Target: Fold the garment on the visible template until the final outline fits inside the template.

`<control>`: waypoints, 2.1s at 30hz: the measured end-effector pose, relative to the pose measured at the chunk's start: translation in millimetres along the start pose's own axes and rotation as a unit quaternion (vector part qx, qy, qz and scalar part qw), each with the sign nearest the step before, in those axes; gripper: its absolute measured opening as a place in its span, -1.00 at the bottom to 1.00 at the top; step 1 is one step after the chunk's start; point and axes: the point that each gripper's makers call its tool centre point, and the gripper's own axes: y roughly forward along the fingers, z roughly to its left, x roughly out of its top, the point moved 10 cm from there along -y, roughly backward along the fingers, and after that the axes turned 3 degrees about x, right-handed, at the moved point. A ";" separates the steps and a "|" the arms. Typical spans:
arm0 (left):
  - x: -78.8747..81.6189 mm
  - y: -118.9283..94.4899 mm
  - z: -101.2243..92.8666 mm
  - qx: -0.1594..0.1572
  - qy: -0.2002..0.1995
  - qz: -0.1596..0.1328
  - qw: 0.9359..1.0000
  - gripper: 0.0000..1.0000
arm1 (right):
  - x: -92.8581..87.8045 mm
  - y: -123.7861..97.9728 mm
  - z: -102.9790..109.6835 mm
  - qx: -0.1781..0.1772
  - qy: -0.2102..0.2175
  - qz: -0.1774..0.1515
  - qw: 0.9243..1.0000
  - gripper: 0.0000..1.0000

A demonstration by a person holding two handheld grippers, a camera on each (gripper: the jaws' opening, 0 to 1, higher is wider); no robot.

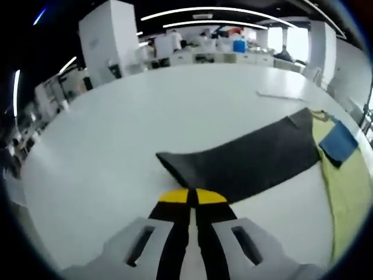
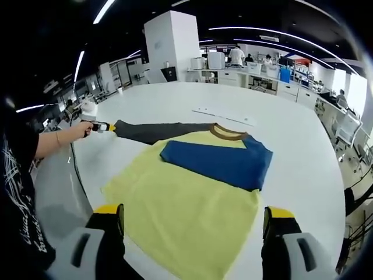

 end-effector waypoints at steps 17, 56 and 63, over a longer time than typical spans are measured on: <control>45.0 -0.5 -48.1 -0.049 0.042 -0.041 0.997 -1.00 | -5.1 -7.0 3.6 0.007 -0.006 -0.007 1.000 0.99; 96.6 -3.7 -162.0 -0.170 0.073 -0.086 0.979 -1.00 | -14.3 -16.8 0.1 -0.002 -0.006 -0.010 1.000 0.99; 103.9 -5.2 -183.1 -0.195 0.078 -0.092 0.973 -1.00 | -16.3 -10.0 5.2 0.006 -0.003 -0.008 1.000 0.99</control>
